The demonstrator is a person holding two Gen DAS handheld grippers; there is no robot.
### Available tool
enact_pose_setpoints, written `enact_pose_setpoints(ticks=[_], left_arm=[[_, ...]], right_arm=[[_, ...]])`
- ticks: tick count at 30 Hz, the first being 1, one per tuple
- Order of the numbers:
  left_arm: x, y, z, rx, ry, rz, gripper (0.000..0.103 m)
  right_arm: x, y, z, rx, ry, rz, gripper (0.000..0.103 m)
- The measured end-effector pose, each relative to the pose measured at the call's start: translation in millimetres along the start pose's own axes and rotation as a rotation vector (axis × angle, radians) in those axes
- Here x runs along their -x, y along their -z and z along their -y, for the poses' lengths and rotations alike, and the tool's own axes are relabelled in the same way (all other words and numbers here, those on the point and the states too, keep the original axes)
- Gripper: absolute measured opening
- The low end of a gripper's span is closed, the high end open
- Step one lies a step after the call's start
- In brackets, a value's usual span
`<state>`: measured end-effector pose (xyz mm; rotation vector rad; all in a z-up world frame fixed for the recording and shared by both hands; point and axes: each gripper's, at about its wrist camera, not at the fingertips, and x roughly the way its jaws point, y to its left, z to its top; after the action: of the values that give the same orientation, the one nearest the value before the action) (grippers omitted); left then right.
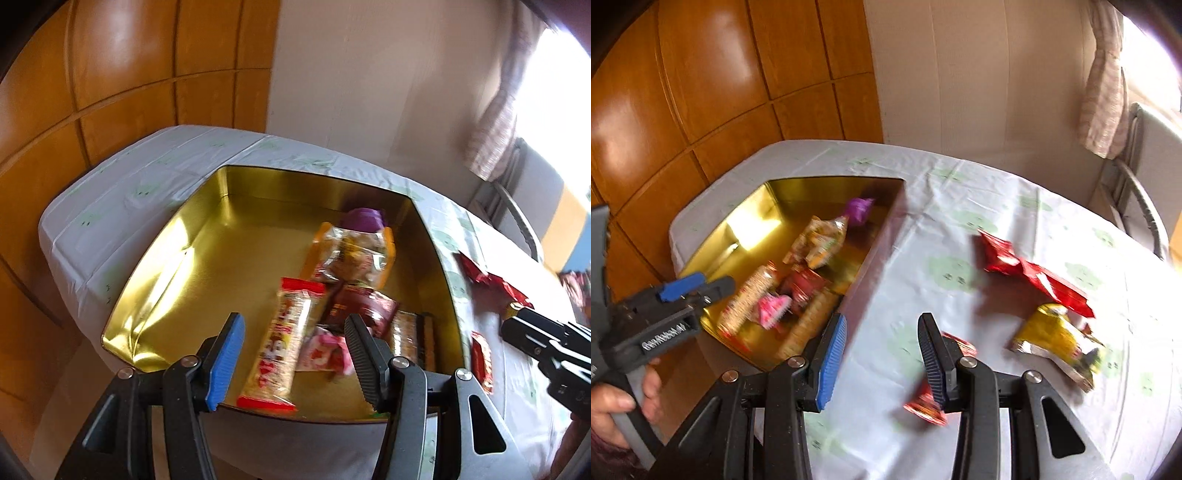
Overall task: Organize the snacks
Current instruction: 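Carry the dark red pouch into the tin and open the right gripper, then grasp the red wrapped candy with the left gripper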
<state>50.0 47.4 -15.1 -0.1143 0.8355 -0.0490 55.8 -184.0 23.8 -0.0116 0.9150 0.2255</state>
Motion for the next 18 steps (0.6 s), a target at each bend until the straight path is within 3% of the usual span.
enact_pose_setpoints(ticks=[8, 18], left_arm=[[15, 3, 38, -0.125, 0.072, 0.013, 0.057], [25, 10, 87, -0.274, 0.190, -0.020, 0.057]], right_arm=[[19, 16, 66, -0.055, 0.110, -0.008, 0.041], [44, 32, 208, -0.181, 0.290, -0.095, 0.041]])
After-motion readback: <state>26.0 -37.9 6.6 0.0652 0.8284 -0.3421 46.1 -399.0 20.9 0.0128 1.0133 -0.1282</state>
